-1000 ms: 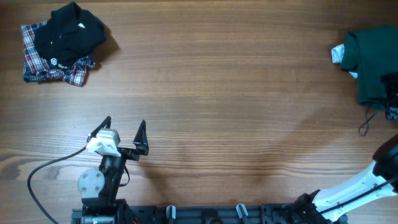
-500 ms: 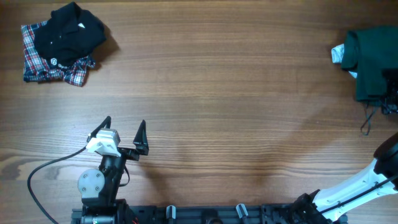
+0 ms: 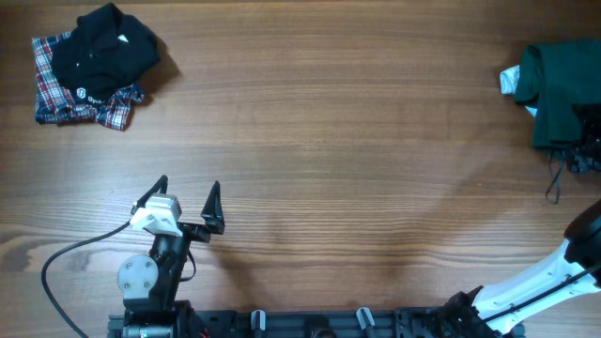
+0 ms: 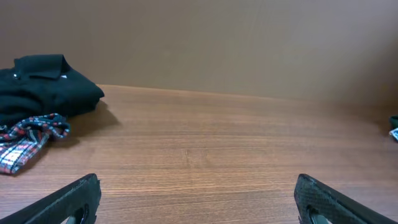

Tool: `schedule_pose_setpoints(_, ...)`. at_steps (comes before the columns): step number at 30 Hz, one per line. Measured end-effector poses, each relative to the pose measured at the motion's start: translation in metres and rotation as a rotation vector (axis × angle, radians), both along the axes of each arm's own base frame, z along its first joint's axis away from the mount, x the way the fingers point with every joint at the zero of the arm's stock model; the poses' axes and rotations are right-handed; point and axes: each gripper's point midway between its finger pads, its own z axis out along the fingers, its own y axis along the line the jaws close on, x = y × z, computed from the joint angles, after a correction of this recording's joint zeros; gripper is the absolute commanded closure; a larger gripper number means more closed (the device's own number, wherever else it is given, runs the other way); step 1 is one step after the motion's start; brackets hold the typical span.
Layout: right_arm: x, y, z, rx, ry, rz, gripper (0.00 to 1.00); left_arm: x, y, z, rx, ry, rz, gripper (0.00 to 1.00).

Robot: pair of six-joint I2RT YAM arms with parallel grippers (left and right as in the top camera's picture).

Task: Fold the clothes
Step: 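Reach the right gripper to the green garment at top right and grasp it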

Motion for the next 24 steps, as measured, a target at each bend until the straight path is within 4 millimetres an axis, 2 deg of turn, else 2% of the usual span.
schedule_pose_setpoints(4, 0.000, 0.000, 0.005, 0.001, -0.005, -0.004, 0.00, 0.000, 0.000, 0.000, 0.000, 0.000, 0.000, 0.00)
schedule_pose_setpoints(8, 0.002, -0.002, 0.034, -0.039, -0.047, -0.007, 0.00, 0.000, 0.000, 0.000, 0.000, 0.000, 0.000, 0.00)
schedule_pose_setpoints(10, 0.003, -0.002, 0.040, -0.047, -0.055, -0.006, 0.00, 0.000, 0.000, 0.000, 0.000, 0.000, 0.000, 0.00)
schedule_pose_setpoints(20, 0.003, 0.002, 0.039, -0.032, -0.055, -0.001, 0.00, 0.000, 0.000, 0.000, 0.000, 0.000, 0.000, 0.00)
schedule_pose_setpoints(24, -0.011, 0.004, 0.025, -0.026, 0.041, -0.032, 0.00, 0.000, 0.000, 0.000, 0.000, 0.000, 0.000, 0.00)
